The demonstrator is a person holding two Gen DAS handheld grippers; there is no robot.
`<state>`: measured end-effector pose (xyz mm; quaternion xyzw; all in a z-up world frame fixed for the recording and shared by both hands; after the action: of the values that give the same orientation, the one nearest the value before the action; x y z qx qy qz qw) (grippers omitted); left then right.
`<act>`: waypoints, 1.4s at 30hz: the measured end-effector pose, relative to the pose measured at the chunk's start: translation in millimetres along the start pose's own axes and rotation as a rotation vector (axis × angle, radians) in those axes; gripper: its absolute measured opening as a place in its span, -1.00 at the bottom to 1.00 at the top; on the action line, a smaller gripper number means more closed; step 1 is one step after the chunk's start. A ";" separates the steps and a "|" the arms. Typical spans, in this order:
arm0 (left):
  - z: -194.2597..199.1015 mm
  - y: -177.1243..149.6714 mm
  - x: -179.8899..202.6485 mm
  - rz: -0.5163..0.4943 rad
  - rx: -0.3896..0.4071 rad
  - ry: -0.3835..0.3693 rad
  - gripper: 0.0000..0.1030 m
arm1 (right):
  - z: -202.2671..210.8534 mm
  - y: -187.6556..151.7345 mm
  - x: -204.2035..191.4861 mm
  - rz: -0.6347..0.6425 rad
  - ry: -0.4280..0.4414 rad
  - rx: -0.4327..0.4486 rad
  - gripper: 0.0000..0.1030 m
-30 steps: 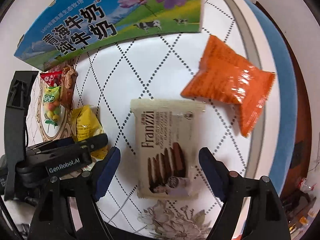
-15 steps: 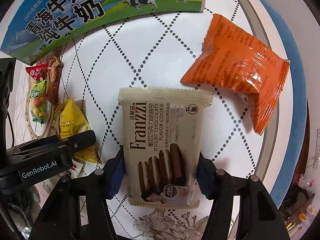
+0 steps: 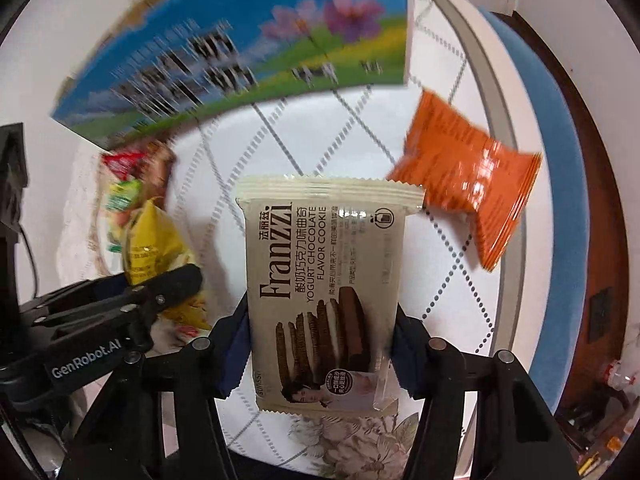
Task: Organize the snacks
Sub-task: 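Place both packs into the box in front of the others and release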
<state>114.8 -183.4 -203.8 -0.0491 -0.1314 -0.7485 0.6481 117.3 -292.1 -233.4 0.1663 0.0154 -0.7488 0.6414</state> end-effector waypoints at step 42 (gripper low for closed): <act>-41.8 207.9 12.3 0.015 -0.223 0.024 0.20 | -10.1 227.2 -1.5 0.123 -0.129 -0.085 0.71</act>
<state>321.3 -232.1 -213.3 -0.1129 -0.0392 -0.7541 0.6458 339.1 -328.5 -199.2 0.0912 -0.0045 -0.7159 0.6922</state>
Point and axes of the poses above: each gripper's, at about its wrist camera, not at the fingertips, and z roughly against the way its jaws point, x to its right, y to its top, the point moved 6 cm from there along -z, roughly the way its jaws point, and after that the axes turned 1 degree about x, right-handed, at the moved point
